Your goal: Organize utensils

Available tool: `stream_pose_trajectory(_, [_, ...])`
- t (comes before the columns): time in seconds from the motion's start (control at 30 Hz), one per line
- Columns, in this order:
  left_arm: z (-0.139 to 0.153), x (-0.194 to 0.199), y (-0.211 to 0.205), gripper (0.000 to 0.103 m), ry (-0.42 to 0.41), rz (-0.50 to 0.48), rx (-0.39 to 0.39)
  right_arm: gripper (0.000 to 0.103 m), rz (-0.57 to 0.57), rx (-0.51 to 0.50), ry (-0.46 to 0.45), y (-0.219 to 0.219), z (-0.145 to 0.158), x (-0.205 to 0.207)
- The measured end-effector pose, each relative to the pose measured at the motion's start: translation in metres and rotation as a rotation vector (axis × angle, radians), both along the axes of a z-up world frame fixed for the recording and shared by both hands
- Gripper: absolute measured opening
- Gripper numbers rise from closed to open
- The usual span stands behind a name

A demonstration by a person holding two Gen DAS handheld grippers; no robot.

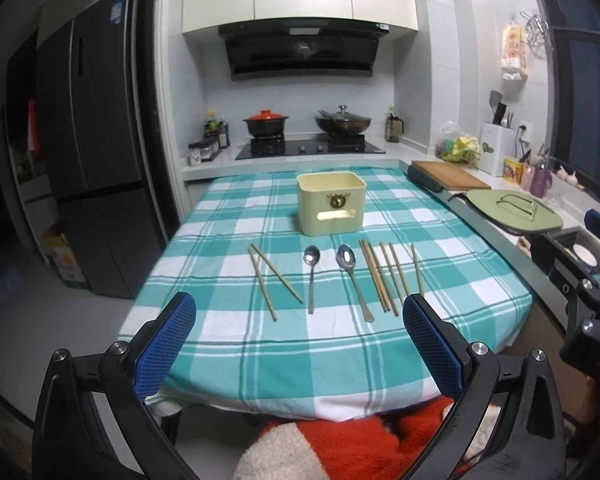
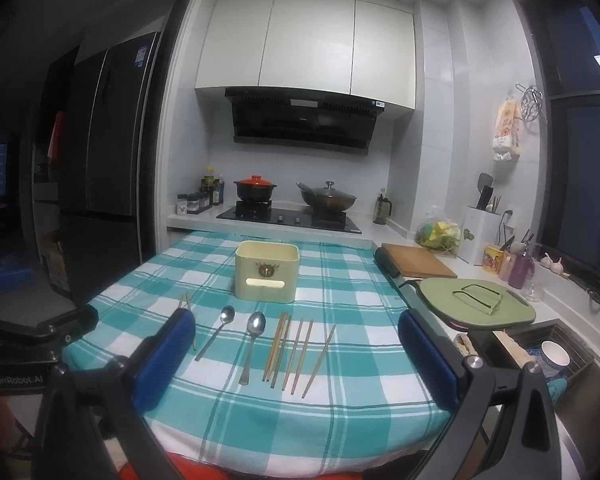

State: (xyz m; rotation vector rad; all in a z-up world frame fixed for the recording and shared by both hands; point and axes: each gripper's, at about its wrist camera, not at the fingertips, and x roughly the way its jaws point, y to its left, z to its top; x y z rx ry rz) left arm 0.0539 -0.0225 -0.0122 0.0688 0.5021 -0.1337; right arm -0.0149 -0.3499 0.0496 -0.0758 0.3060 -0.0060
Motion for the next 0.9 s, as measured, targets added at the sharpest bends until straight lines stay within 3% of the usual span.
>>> stream_pose_trajectory(0.23, [-0.004,0.012,0.015,0.103,0.025,0.017,-0.056,0.103,-0.014,0.005,-0.005,-0.001,0.001,0.007])
stream_pose_trajectory(0.5, [-0.010,0.028,0.026,0.103,-0.048,0.127,-0.012,0.103,-0.002,-0.021,0.003,-0.001,-0.004,0.028])
stream_pose_trajectory(0.7, [-0.027,0.056,0.042,0.103,0.017,0.152,-0.109,0.103,-0.010,-0.003,0.023,-0.008,-0.012,0.049])
stream_pose_trajectory(0.9, [-0.043,0.088,0.033,0.103,0.078,0.123,-0.034,0.103,-0.004,0.057,0.096,-0.018,-0.030,0.080])
